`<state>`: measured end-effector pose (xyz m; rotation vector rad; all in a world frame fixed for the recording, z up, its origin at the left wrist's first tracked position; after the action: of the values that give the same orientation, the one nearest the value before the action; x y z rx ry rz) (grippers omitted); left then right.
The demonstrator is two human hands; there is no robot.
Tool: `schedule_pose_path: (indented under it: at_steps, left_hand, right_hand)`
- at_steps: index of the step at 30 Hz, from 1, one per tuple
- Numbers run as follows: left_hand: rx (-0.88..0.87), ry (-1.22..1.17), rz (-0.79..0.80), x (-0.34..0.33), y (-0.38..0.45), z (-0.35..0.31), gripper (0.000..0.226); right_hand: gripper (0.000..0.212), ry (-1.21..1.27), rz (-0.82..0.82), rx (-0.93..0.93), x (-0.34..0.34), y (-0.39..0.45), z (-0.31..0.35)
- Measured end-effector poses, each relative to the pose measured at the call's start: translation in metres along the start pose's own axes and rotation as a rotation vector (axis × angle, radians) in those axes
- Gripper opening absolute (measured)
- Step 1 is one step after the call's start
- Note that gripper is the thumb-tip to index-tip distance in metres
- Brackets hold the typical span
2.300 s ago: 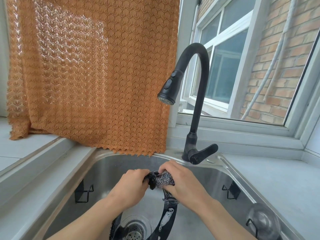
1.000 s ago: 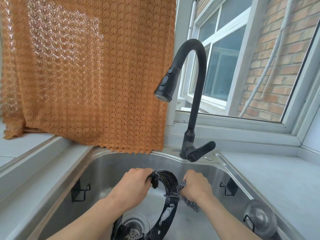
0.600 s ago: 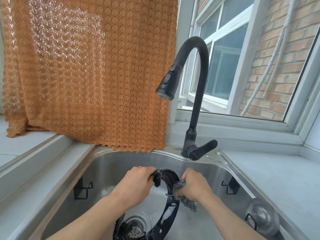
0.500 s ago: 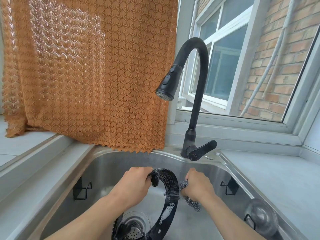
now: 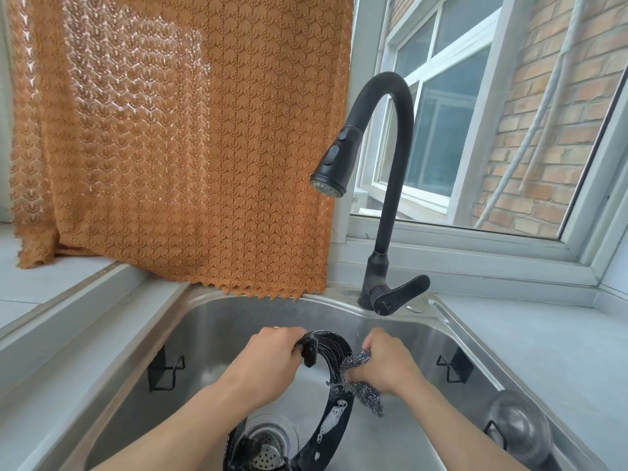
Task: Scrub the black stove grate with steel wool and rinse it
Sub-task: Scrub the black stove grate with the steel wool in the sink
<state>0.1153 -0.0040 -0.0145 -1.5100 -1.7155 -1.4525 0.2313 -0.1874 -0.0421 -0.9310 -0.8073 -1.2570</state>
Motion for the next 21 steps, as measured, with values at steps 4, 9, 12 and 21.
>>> schedule_pose_path:
  at_steps: [4,9,12,21]
  left_hand:
    - [0.024,0.012,-0.012,0.002,-0.001,0.003,0.026]
    - [0.021,0.023,-0.008,0.002,-0.001,0.0,0.026]
    - [0.008,0.031,-0.006,0.002,0.0,-0.003,0.026]
    - [0.001,0.014,0.022,-0.004,0.002,-0.008,0.023]
  right_hand:
    - [0.06,-0.042,-0.142,-0.041,0.01,0.0,-0.002]
    - [0.066,0.07,0.046,-0.038,0.003,-0.009,0.007]
    - [0.065,0.099,0.12,-0.101,-0.016,-0.003,0.008]
    - [0.117,0.29,0.159,-0.177,-0.036,0.02,-0.001]
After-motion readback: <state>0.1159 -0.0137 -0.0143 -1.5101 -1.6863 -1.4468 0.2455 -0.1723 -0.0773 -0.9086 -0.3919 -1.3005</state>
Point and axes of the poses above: each hand's wrist, its own y-axis towards the middle knuckle, its own x-axis out of the back of the hand, z = x × y, the point moved 5 cm from there along y, towards the middle knuckle, and after that the axes turned 15 degrees about -x, right-handed, at the moved point
